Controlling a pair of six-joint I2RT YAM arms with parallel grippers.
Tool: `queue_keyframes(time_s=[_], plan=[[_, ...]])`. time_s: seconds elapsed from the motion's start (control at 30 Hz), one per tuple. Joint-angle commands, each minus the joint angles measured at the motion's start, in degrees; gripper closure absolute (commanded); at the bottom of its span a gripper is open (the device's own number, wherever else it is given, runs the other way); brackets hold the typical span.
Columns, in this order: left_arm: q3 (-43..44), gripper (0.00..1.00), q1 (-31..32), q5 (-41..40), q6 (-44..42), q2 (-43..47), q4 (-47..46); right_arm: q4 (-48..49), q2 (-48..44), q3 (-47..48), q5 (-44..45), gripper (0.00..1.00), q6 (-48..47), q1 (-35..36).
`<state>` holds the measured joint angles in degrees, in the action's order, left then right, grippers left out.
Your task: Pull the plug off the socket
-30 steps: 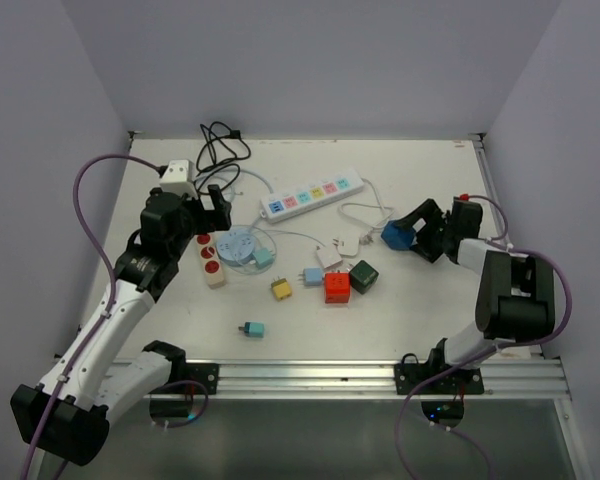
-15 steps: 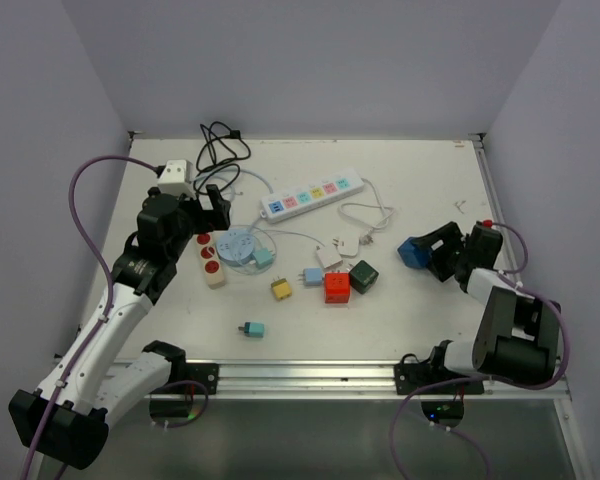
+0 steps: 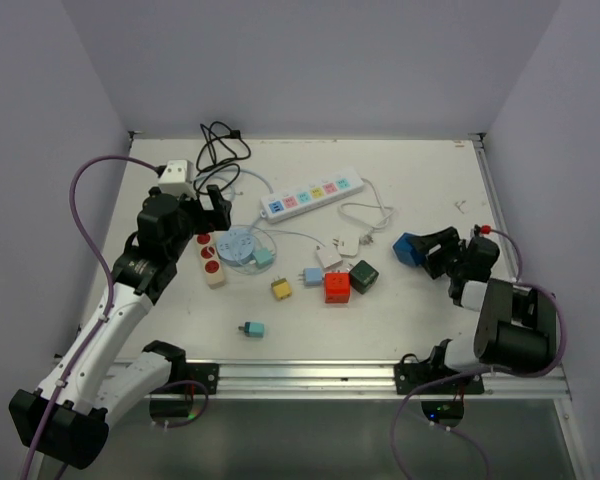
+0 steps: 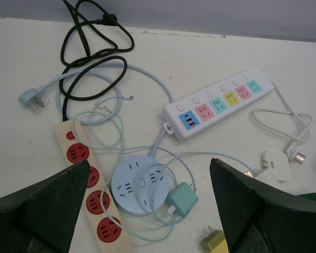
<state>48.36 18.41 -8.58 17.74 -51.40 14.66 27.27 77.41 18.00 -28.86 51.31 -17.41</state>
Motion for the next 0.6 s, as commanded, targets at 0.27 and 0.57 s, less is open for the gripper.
queue_keyframes(time_s=[0.27, 0.57], plan=[[-0.28, 0.0, 0.22, 0.41, -1.74, 0.6, -2.35, 49.1, 24.8, 4.06, -11.74, 0.01, 19.53, 0.89], [-0.28, 0.01, 0.13, 0.93, -1.83, 0.51, -2.44, -16.13, 2.24, 13.45, 4.99, 0.01, -3.92, 0.89]])
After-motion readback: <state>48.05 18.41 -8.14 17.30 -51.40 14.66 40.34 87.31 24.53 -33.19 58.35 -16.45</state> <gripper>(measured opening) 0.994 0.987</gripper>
